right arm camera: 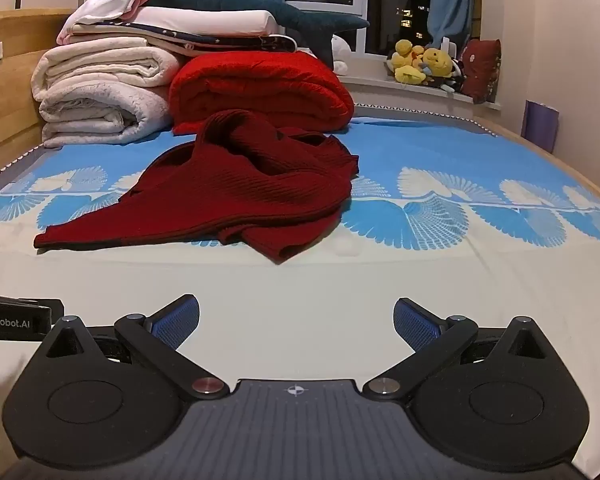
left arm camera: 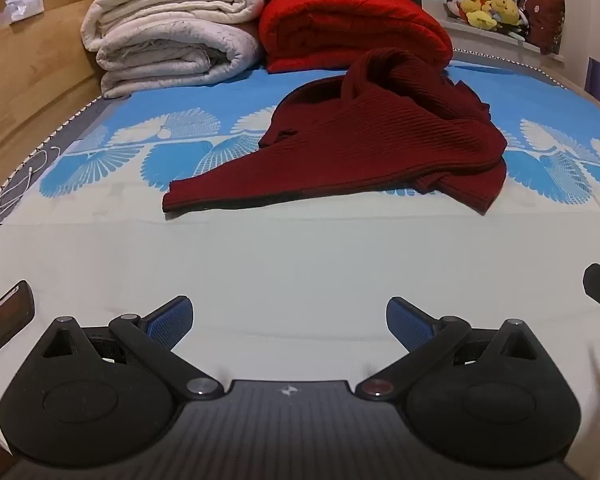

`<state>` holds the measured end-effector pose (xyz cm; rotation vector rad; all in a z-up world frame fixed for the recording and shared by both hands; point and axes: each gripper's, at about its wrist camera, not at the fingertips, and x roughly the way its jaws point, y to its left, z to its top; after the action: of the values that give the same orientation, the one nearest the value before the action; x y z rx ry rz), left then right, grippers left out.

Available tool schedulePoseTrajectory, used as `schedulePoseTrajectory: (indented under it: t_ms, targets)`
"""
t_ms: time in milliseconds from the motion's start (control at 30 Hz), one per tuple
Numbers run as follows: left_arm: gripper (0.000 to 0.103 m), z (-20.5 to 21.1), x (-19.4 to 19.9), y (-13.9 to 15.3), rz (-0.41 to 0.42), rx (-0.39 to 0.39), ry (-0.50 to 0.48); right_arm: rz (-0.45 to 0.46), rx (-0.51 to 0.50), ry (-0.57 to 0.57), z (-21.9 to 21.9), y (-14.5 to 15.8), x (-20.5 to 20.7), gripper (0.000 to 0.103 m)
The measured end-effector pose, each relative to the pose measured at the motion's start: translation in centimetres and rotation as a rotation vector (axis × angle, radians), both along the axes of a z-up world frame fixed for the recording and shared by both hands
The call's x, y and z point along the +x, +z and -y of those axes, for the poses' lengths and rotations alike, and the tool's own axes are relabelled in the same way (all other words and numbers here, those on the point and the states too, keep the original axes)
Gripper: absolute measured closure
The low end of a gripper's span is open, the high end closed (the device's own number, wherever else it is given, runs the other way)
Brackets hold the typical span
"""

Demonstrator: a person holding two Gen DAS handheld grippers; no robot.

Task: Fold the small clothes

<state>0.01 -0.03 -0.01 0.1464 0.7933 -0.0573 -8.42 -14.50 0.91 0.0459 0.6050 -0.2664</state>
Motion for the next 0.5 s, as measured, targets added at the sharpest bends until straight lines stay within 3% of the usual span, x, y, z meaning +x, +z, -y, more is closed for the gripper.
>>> schedulePoseTrajectory:
  t_ms: [300, 500]
  targets:
    - [0.0, 0.08, 0.56, -0.01, 0.014, 0.026, -0.008, 0.008, -0.001, 0.001, -0.03, -0.05, -0.06, 0.001]
    - [0.0, 0.25, -0.01, -0.1, 0.008, 0.003, -0.004, 0.006, 0.0, 0.004, -0.05, -0.08, 0.04, 0.001]
